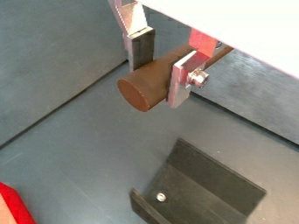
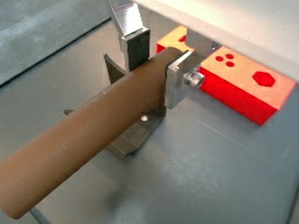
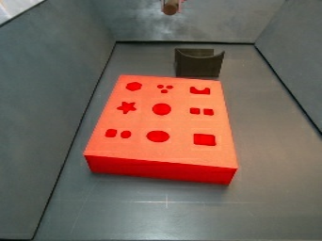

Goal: Pick up the oval object. Move up. Place the oval object on the fixture. Regrasp the oval object. Move to above the board. Insert the oval object.
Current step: Place the oval object on the fixture.

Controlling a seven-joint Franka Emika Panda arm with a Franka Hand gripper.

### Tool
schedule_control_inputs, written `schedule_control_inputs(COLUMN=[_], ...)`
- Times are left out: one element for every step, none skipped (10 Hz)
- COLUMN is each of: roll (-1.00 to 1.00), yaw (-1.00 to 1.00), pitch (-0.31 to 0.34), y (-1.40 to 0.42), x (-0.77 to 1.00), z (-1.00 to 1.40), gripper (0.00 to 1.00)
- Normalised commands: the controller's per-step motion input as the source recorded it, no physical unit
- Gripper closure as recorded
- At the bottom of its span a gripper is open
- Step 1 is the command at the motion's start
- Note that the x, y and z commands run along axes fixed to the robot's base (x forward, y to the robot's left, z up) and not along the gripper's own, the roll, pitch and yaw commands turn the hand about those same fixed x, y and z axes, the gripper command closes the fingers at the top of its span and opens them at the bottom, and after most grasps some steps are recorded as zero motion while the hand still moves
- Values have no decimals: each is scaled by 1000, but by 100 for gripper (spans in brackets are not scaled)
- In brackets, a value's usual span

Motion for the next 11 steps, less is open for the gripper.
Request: schedule_control_inputs(roll=[-1000, -1000, -1000, -1000, -1000, -1000, -1000, -1000, -1000, -1000, -846], yaw=[187, 173, 160, 149, 137, 123, 100, 80, 56, 26, -22], pitch=[-84, -68, -43, -21, 6, 34, 67, 92, 117, 143, 153], y=[-450, -317, -171, -93, -39, -1, 21, 32, 37, 42, 45], x=[1000, 1000, 883, 798, 722, 650, 557, 487, 414, 342, 249], z=[294, 239, 110, 54, 35, 15, -4, -8, -13, -16, -18], gripper=[100, 100, 100, 100, 100, 100, 100, 100, 100, 100, 100])
